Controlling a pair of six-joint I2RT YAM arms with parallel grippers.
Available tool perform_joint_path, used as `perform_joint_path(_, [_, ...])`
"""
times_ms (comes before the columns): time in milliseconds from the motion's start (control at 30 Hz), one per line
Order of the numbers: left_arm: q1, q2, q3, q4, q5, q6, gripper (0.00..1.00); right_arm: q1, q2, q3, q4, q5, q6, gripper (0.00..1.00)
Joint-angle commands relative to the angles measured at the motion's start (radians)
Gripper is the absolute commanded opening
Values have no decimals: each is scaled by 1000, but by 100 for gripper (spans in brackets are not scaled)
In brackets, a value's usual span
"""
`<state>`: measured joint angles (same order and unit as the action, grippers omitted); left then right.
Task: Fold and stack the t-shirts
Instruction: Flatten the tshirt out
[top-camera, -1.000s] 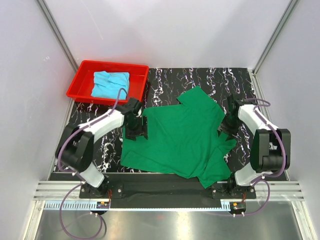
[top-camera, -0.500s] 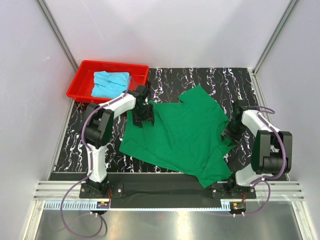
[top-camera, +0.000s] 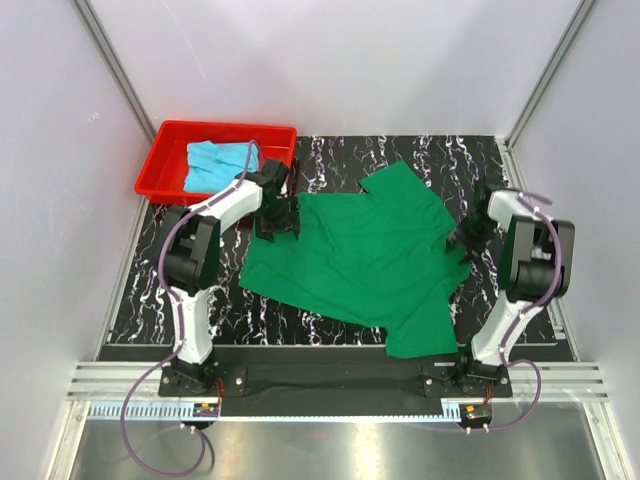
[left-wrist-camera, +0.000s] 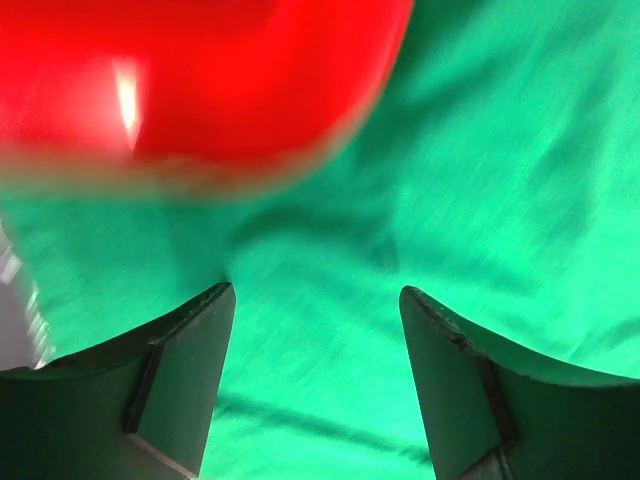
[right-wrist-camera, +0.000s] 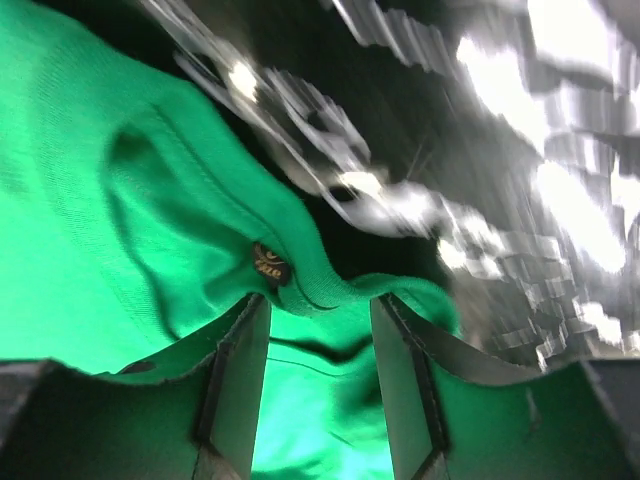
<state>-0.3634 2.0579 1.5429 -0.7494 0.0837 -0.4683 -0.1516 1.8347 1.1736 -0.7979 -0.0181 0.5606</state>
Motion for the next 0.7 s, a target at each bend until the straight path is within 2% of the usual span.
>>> perform_joint_path(0, [0, -169, -59, -13, -67, 65, 74, -2, 75, 184, 2, 14, -24, 52])
perform_joint_path(133, [-12, -338, -128, -41, -108, 91, 76, -2, 81, 300, -115, 79, -65, 60])
perform_joint_path(167, [-16, -363, -145, -47, -114, 94, 77, -2, 69, 307, -160, 92, -71, 69])
perform_joint_path(267, [-29, -438, -236, -59, -127, 92, 77, -2, -35, 238, -201, 113, -79, 78])
perform_joint_path(300, [-43, -447, -256, -56, -128, 95, 76, -2, -96, 212, -202, 109, -80, 79])
perform_joint_path(433, [-68, -424, -328, -42, -140, 96, 64, -2, -239, 54, -205, 5, -30, 77])
perform_joint_path(567, [-75, -375, -336, -13, -205, 121, 51, -2, -354, -116, -189, -104, 42, 64])
perform_joint_path(600, [-77, -364, -331, -11, -234, 129, 49, 0, -386, -139, -188, -130, 50, 60])
perform_joint_path(667, [-77, -319, -311, -18, -255, 145, 48, -2, -426, -187, -201, -120, 58, 57])
